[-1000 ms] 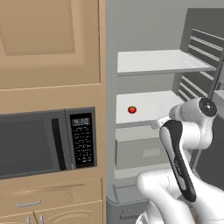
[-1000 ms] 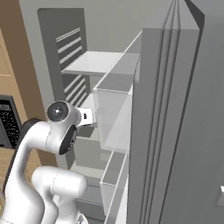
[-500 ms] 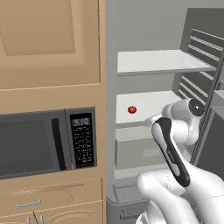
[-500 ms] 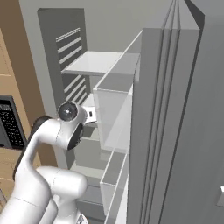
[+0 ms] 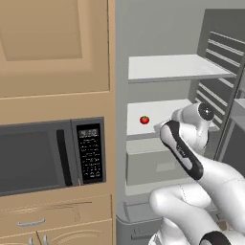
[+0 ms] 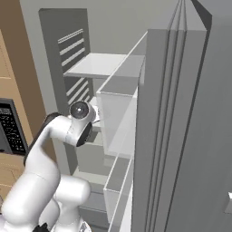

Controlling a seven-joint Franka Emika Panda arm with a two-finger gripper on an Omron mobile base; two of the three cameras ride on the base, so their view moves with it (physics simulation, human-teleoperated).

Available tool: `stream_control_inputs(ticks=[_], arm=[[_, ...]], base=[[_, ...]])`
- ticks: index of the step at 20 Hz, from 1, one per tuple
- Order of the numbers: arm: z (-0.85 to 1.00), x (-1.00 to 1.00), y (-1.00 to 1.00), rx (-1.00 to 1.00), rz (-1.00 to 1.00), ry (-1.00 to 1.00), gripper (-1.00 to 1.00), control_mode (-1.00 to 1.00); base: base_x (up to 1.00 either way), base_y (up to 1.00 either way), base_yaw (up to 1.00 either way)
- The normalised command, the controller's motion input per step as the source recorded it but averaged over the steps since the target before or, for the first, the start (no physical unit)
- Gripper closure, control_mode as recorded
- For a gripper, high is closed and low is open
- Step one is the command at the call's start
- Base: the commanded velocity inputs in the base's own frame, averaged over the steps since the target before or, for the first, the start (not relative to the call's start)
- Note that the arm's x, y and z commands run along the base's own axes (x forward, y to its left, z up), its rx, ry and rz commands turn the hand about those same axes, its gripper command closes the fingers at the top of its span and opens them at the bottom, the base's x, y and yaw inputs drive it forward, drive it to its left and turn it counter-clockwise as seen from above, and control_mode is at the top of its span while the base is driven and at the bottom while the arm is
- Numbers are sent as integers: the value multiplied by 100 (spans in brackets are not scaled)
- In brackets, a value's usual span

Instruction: Place one tomato and one chicken drumstick in each tupperware on the nearby counter, to pack two identical lunches.

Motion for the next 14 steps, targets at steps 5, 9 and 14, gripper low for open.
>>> stream_control_inputs(ticks=[5, 9, 14], arm=[[-13, 42, -10, 0, 0, 5, -100, -100], [-12, 45, -10, 0, 0, 5, -100, -100], [-14, 44, -11, 0, 0, 1, -100, -100]], base=[[0, 0, 0], [0, 0, 0], [0, 0, 0]])
